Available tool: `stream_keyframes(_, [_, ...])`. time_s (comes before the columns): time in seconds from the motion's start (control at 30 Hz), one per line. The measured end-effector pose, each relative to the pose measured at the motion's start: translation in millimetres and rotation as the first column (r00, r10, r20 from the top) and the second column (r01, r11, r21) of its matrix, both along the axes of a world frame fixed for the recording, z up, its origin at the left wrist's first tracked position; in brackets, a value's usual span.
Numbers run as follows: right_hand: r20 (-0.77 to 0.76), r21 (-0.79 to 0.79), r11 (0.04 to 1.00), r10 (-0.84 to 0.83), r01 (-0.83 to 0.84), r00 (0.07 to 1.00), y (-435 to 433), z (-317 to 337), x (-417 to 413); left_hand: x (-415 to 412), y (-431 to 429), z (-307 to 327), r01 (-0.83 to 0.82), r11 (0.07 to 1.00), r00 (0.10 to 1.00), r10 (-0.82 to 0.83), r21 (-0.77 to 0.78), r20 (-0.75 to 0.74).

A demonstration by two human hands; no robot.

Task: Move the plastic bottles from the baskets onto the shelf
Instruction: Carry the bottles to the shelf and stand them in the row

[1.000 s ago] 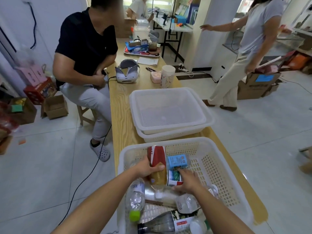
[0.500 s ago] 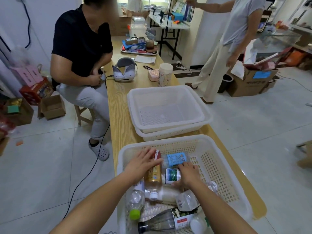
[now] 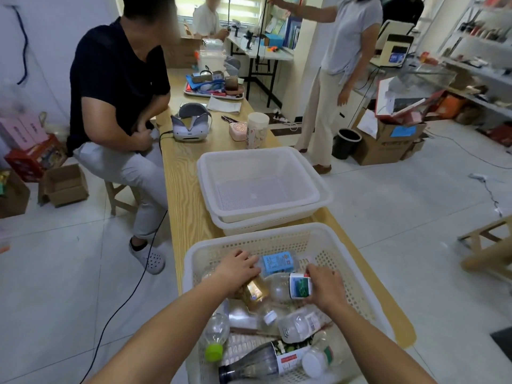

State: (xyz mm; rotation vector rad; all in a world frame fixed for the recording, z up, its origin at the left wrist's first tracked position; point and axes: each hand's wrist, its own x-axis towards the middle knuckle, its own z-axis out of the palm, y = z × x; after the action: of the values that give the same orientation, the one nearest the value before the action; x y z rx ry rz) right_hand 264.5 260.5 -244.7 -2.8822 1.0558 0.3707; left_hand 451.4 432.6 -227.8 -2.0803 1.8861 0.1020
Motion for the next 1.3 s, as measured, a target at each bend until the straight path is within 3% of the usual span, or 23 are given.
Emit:
stream_keyframes(0.17, [0.192, 0.118, 0.976, -0.203, 0.182, 0.960, -5.7, 11.8, -32.4, -2.4, 4.0, 2.2, -0.117, 0.992, 0.991, 0.114, -0.044, -0.065])
stream_keyframes(0.23, [0.293, 0.266, 0.918, -0.369, 0.295, 0.882, -2.3, 16.2, -40.2, -3.5, 4.1, 5.3, -0.239, 0.964, 0.948, 0.207, -0.113, -0.240])
stream_keyframes(0.27, [0.338, 0.416, 0.845, -0.486, 0.335, 0.806, -1.5, 19.2, -43.7, -4.9, 2.9, 8.5, -0.323, 0.936, 0.897, 0.257, -0.139, -0.360])
stream_keyframes(0.3, [0.364, 0.579, 0.743, -0.603, 0.335, 0.710, -1.6, 22.2, -47.3, -7.0, 1.7, 11.4, -0.434, 0.888, 0.802, 0.307, -0.148, -0.512])
stream_keyframes(0.37, [0.342, 0.796, 0.549, -0.755, 0.255, 0.559, -1.8, 29.3, -56.0, -13.1, -1.6, 19.8, -0.651, 0.756, 0.471, 0.328, -0.072, -0.819])
stream_keyframes(0.4, [0.314, 0.856, 0.472, -0.799, 0.211, 0.513, -1.2, 33.2, -59.9, -16.0, -3.1, 24.0, -0.709, 0.706, 0.313, 0.307, -0.006, -0.898])
stream_keyframes(0.43, [0.290, 0.907, 0.394, -0.840, 0.148, 0.458, -0.3, 36.4, -63.6, -17.9, -5.1, 27.8, -0.738, 0.674, 0.216, 0.289, 0.038, -0.933])
stream_keyframes(0.57, [0.116, 0.977, 0.069, -0.965, -0.200, 0.235, 4.9, 44.7, -75.9, -25.0, -11.2, 36.8, -0.762, 0.630, 0.018, 0.255, 0.152, -0.967])
stream_keyframes(0.7, [-0.054, 0.925, -0.102, -0.989, -0.367, 0.139, 12.3, 50.2, -96.6, -42.6, -20.0, 45.8, -0.710, 0.670, -0.136, 0.170, 0.216, -0.976])
stream_keyframes(0.8, [-0.116, 0.895, -0.133, -0.991, -0.426, 0.065, 18.7, 54.2, -113.5, -61.6, -29.6, 55.1, -0.649, 0.729, -0.160, 0.149, 0.218, -0.976])
stream_keyframes(0.97, [-0.098, 0.907, -0.067, -0.994, -0.415, -0.053, 32.9, 61.6, -153.8, -100.7, -46.3, 64.1, -0.520, 0.828, -0.177, 0.134, 0.208, -0.975])
stream_keyframes(1.3, [0.023, 0.925, 0.150, -0.939, -0.349, -0.342, 88.8, 67.4, -278.3, -205.6, -66.4, 75.6, -0.226, 0.956, -0.115, 0.164, 0.187, -0.980])
